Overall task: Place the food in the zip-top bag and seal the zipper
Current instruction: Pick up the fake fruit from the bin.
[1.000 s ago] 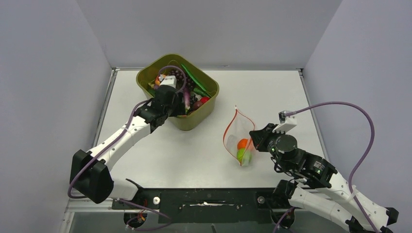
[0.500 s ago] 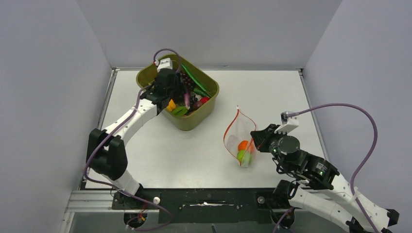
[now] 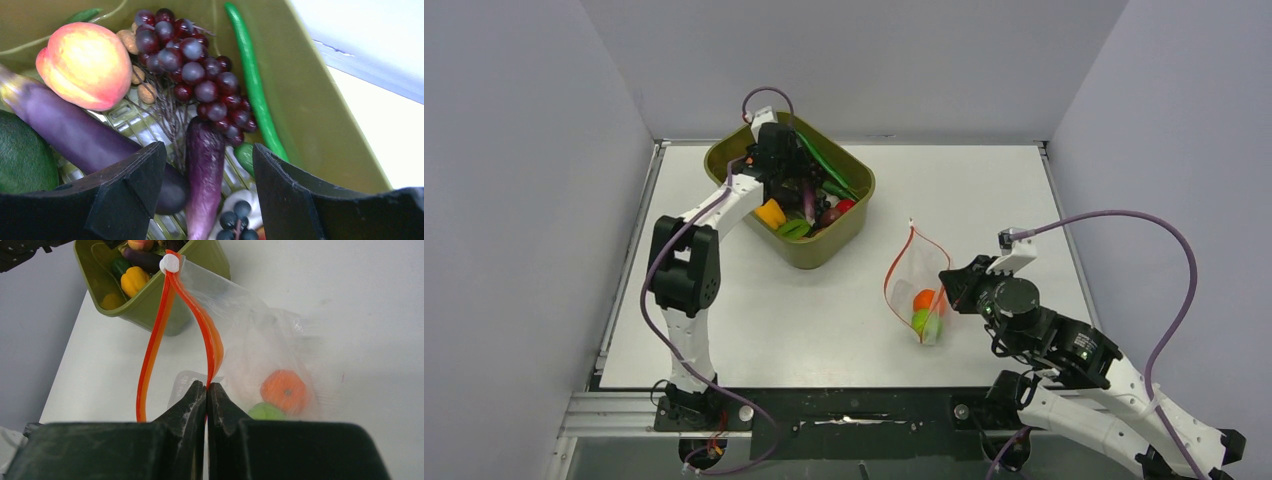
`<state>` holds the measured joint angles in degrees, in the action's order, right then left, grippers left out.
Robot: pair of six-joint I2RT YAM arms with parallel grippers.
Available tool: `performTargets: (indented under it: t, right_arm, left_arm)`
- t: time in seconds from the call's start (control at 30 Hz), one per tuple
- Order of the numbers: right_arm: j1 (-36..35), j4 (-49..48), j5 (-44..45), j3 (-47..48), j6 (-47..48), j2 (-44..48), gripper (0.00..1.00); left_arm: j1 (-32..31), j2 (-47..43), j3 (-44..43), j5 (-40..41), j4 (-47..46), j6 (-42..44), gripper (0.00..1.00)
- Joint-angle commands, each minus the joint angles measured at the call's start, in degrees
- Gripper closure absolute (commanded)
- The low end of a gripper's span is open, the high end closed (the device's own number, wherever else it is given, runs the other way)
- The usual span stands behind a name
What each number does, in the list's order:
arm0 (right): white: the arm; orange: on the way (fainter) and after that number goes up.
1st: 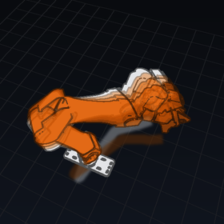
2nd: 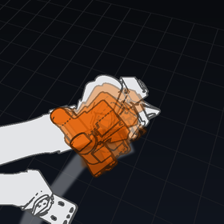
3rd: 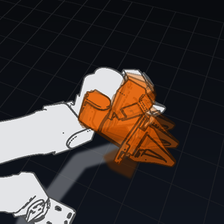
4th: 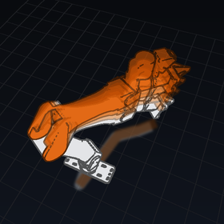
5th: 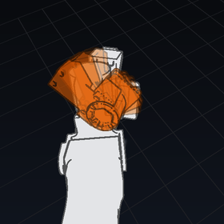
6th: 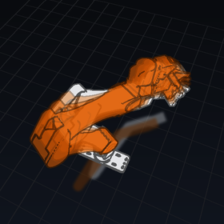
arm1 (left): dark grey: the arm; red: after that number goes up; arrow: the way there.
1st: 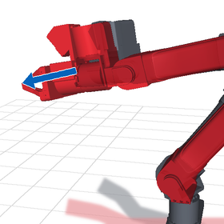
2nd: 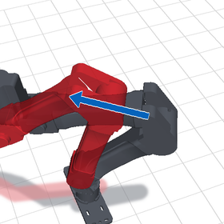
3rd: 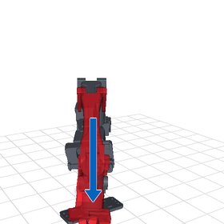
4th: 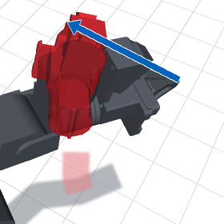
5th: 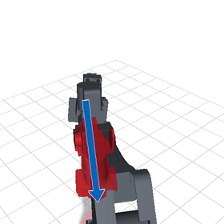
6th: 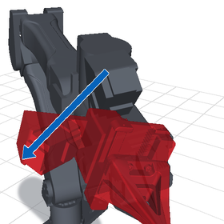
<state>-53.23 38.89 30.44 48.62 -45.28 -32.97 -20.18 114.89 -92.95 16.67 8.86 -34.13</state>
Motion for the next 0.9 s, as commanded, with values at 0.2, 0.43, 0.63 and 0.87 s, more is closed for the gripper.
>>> performTargets:
  t: [0.2, 0.43, 0.63, 0.87]
  right_arm:
    - [0.21, -0.57, 2.66, 2.86, 2.25, 0.23, 1.00]
    - [0.20, -0.25, 2.60, 3.86, 2.39, -0.83, 1.00]
    - [0.21, -0.07, 2.48, 4.59, 2.78, -1.89, 1.00]
    - [0.16, -0.49, 2.25, 4.02, 1.68, -2.10, 1.00]
  left_arm:
    - [2.66, 7.63, -6.44, -4.63, -9.53, 0.03, 0.40]
    - [4.24, 12.22, -8.79, -8.74, -13.32, -0.27, 0.43]
    - [4.61, 13.89, -8.48, -12.73, -17.95, 0.01, 0.45]
    - [4.58, 13.08, -4.91, -16.82, -23.50, -0.21, 0.68]
